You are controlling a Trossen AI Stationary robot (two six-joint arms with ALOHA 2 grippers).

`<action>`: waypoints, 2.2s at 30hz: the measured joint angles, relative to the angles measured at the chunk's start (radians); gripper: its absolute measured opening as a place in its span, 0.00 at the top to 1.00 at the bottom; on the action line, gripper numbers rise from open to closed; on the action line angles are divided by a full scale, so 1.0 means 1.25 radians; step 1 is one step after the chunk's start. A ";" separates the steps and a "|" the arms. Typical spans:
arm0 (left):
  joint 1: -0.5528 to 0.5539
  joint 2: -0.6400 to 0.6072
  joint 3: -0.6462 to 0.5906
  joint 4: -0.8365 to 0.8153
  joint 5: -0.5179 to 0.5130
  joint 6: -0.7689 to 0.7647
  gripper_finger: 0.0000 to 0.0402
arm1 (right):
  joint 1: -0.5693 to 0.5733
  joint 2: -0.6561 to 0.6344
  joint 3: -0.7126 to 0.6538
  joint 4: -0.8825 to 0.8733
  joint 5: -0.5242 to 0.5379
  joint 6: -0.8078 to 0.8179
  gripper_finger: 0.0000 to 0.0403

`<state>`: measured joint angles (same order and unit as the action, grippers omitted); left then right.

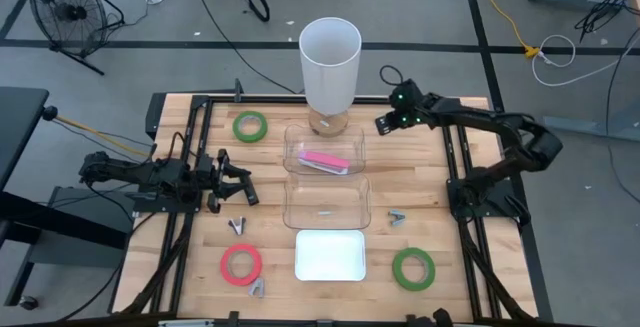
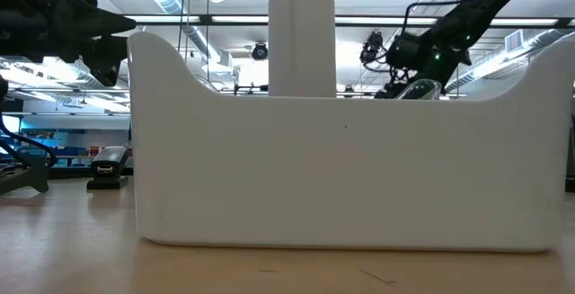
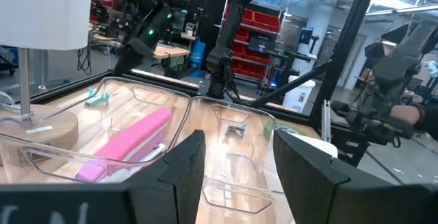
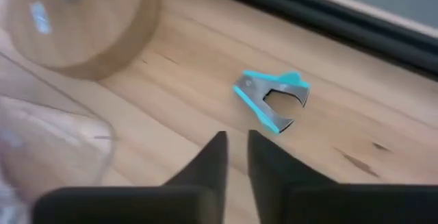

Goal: Pick and place Stapler, Stapler remover, tape
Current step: Put the light blue staple remover into the white bin

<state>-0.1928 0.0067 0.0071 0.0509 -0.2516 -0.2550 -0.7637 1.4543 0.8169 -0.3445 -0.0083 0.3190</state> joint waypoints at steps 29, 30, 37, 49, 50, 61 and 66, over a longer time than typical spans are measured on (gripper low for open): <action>0.000 0.000 0.000 -0.001 0.001 0.005 0.56 | 0.005 0.159 0.000 0.128 0.099 -0.062 0.32; 0.000 0.000 0.000 -0.001 0.001 0.005 0.56 | 0.005 0.161 0.000 0.144 0.099 -0.061 0.33; 0.000 0.000 0.000 -0.001 0.001 0.006 0.56 | 0.005 0.193 0.000 0.170 0.080 -0.060 0.34; 0.000 0.000 0.000 -0.002 0.001 0.013 0.56 | 0.006 0.219 0.000 0.164 0.075 -0.050 0.55; 0.000 0.000 0.000 -0.002 0.001 0.013 0.56 | 0.006 0.219 0.000 0.162 0.080 -0.048 0.63; 0.000 0.000 0.000 -0.002 0.001 0.013 0.56 | -0.001 0.217 0.016 0.113 0.049 -0.019 0.94; 0.000 0.000 0.000 -0.002 0.001 0.013 0.56 | 0.003 0.196 0.077 -0.018 0.028 -0.028 0.94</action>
<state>-0.1932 0.0067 0.0071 0.0479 -0.2504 -0.2390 -0.7605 1.6998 0.9131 -0.3673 0.0262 0.2839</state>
